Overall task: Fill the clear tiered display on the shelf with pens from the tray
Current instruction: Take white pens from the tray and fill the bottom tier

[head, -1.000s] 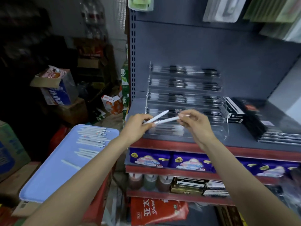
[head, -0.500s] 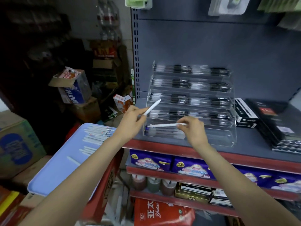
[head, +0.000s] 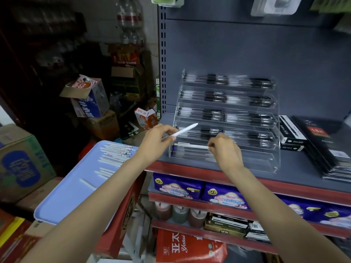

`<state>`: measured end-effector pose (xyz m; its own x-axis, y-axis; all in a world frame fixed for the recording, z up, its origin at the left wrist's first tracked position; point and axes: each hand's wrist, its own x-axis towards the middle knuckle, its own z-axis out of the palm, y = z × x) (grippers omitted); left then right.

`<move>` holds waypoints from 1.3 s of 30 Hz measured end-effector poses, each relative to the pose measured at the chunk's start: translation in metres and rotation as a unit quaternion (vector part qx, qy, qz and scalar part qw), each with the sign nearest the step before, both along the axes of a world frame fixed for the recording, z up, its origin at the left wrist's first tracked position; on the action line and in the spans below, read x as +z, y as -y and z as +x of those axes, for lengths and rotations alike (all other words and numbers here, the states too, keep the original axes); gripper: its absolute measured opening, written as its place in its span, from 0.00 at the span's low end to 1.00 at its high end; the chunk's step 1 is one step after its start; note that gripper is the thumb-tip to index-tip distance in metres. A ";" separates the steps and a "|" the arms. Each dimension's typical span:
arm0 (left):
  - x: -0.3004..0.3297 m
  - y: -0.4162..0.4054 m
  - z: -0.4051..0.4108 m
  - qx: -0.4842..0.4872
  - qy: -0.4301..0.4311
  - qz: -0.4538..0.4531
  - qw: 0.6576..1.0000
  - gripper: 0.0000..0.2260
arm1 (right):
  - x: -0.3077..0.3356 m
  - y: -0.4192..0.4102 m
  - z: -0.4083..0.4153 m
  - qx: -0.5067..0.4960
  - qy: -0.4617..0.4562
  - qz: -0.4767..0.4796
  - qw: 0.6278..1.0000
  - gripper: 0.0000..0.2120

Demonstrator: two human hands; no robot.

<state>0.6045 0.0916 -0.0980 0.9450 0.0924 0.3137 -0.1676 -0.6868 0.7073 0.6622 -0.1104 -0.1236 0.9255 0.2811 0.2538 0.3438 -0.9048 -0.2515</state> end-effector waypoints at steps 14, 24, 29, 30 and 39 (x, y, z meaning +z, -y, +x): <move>0.000 0.011 0.009 -0.045 -0.020 0.035 0.998 0.08 | 0.015 0.011 0.000 0.063 -0.086 0.276 0.955 0.11; -0.009 0.021 0.019 -0.067 -0.026 0.156 0.985 0.09 | 0.011 0.031 -0.003 0.056 -0.088 0.267 0.958 0.04; -0.014 0.022 0.018 -0.056 -0.023 0.296 0.953 0.11 | 0.003 0.027 -0.005 0.041 -0.070 0.203 0.976 0.05; -0.015 0.022 0.020 -0.054 -0.022 0.328 0.943 0.12 | 0.002 0.027 -0.005 0.040 -0.070 0.193 0.978 0.06; -0.019 0.018 0.029 -0.032 -0.049 0.416 0.908 0.12 | -0.003 0.023 -0.002 0.030 -0.093 0.171 0.980 0.05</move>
<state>0.6335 0.0733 -0.1171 0.9672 -0.1938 0.1643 -0.1902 -0.9810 -0.0375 0.6599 -0.1332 -0.1267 0.9493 0.2634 0.1714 0.3126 -0.7364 -0.6000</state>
